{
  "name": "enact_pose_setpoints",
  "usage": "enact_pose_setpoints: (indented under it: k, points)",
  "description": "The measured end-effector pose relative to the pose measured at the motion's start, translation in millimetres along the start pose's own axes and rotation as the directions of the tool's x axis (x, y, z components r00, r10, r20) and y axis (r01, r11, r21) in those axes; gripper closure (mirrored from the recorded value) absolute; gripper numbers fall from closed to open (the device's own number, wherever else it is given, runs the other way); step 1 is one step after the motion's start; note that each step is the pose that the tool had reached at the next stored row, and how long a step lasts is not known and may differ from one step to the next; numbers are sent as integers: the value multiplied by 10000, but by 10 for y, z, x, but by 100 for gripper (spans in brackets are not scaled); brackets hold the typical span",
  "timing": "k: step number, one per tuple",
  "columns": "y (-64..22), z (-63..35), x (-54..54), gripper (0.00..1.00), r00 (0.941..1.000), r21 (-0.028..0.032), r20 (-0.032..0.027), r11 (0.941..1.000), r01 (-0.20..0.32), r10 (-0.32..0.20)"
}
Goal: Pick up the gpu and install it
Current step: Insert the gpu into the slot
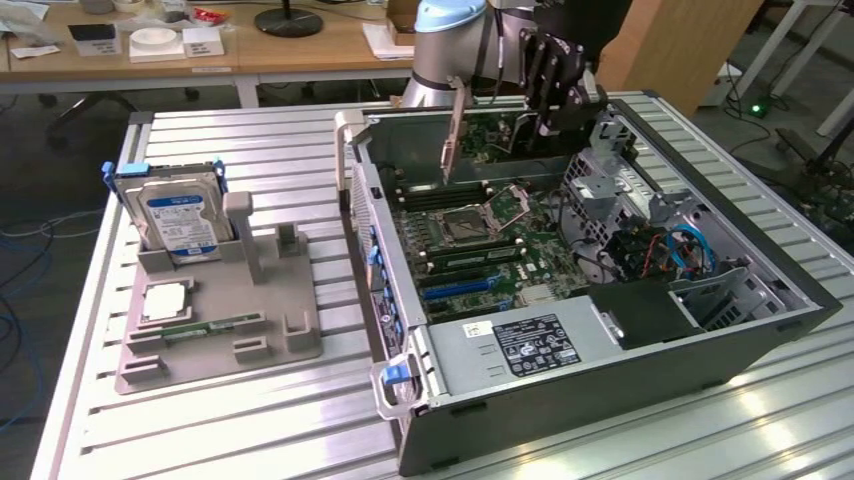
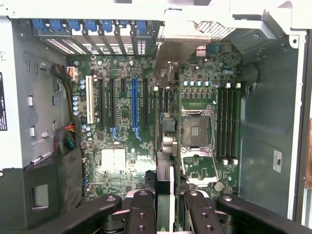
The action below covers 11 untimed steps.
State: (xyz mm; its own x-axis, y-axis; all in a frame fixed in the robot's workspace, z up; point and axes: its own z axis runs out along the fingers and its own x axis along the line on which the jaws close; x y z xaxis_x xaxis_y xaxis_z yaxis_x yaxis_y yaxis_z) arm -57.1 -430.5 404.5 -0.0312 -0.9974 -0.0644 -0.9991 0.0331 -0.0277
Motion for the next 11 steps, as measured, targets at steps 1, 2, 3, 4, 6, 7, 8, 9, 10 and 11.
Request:
enact_pose_setpoints:
  k: [1,2,3,4,6,7,8,9,10,11]
  points:
    - [0,3,0,73,10000,0,0,10000,0,0]
    - [0,6,1,73,10000,0,0,10000,0,0]
    - [0,9,1,73,10000,0,0,10000,1,-1]
    - [1,12,2,73,10000,0,0,10000,0,0]
    - [1,18,2,73,10000,-1,-1,10000,0,0]
    - [1,22,2,73,10000,0,0,10000,0,0]
    - [1,25,3,73,10000,0,-1,10000,1,-1]
    - [2,29,3,73,10000,0,1,10000,2,-2]
    - [3,33,4,73,10000,0,0,10000,2,-2]
    - [5,37,5,73,10000,0,0,10000,1,-1]
